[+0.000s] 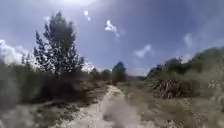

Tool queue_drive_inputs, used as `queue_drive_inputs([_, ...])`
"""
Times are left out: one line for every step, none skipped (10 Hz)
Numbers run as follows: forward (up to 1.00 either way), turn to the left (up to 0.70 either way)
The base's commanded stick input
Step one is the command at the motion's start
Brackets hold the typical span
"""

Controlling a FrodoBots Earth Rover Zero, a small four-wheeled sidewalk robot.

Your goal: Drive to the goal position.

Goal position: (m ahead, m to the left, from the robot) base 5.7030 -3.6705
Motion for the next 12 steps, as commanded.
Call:
queue_drive_inputs([0.85, 0.04])
queue_drive_inputs([0.85, 0.04])
queue_drive_inputs([0.85, 0.04])
queue_drive_inputs([0.85, 0.04])
queue_drive_inputs([0.85, 0.04])
queue_drive_inputs([0.85, 0.04])
queue_drive_inputs([0.85, 0.04])
queue_drive_inputs([0.85, 0.04])
queue_drive_inputs([0.85, 0.04])
queue_drive_inputs([0.85, 0.04])
queue_drive_inputs([0.85, 0.04])
queue_drive_inputs([0.85, 0.04])
